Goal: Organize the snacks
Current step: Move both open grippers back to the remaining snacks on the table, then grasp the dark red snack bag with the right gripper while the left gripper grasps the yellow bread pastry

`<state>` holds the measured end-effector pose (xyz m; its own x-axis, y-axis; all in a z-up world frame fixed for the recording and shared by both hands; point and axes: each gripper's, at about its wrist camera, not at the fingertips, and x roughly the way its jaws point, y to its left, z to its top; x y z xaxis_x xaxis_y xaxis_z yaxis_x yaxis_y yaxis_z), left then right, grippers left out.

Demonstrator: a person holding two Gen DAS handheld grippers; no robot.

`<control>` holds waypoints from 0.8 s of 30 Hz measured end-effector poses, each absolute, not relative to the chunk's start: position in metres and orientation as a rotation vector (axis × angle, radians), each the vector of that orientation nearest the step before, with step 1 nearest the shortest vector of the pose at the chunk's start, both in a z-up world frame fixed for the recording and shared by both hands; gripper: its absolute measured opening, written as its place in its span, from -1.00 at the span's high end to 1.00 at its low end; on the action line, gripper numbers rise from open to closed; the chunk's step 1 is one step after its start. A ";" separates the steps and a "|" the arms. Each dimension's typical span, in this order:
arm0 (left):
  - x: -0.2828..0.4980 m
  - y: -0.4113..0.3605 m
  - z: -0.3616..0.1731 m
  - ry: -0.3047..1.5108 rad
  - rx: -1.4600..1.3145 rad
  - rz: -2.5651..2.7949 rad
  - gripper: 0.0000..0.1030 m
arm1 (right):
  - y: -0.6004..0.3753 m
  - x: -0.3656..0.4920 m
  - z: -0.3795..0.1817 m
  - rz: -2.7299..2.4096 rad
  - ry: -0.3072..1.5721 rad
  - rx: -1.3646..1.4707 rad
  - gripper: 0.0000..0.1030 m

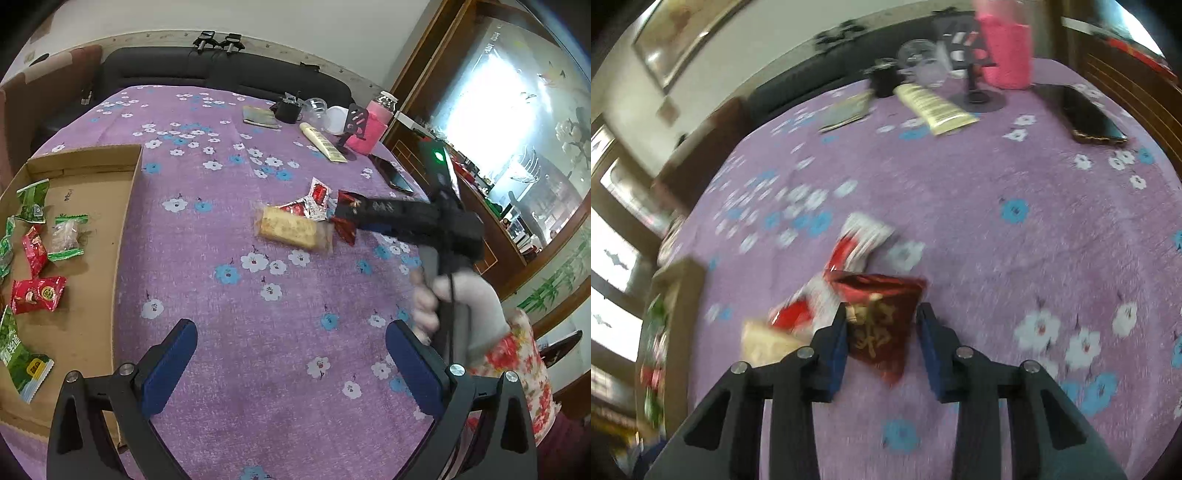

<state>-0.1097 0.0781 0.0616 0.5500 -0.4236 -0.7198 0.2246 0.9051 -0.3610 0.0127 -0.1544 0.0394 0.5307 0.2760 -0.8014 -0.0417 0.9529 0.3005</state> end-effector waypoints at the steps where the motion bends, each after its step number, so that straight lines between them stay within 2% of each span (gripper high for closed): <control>1: -0.109 0.079 0.061 0.911 -0.239 -0.392 -0.99 | -0.153 0.007 0.040 0.184 0.995 0.220 0.34; 4: -0.105 0.077 0.059 0.923 -0.251 -0.410 -0.99 | -0.160 -0.008 0.042 0.064 0.957 0.129 0.34; 8: -0.094 0.070 0.061 0.940 -0.251 -0.438 -0.98 | -0.174 -0.013 0.037 0.099 0.899 0.220 0.34; 9: -0.090 0.068 0.063 0.941 -0.254 -0.448 -0.98 | -0.175 -0.014 0.036 0.111 0.891 0.229 0.42; 12: -0.076 0.058 0.066 0.936 -0.231 -0.471 -0.92 | -0.175 -0.015 0.033 0.136 0.868 0.252 0.46; 15: -0.054 0.041 0.067 0.926 -0.138 -0.476 -0.81 | -0.178 -0.014 0.034 0.145 0.863 0.259 0.47; 24: 0.041 0.007 0.037 1.014 -0.065 -0.456 -0.80 | -0.191 -0.010 0.030 0.178 0.877 0.349 0.46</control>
<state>0.0411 0.0069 0.0366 0.4434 -0.3966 -0.8038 0.3376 0.9046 -0.2601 -0.0104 -0.1915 0.0301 0.6296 0.2939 -0.7191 -0.0104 0.9288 0.3705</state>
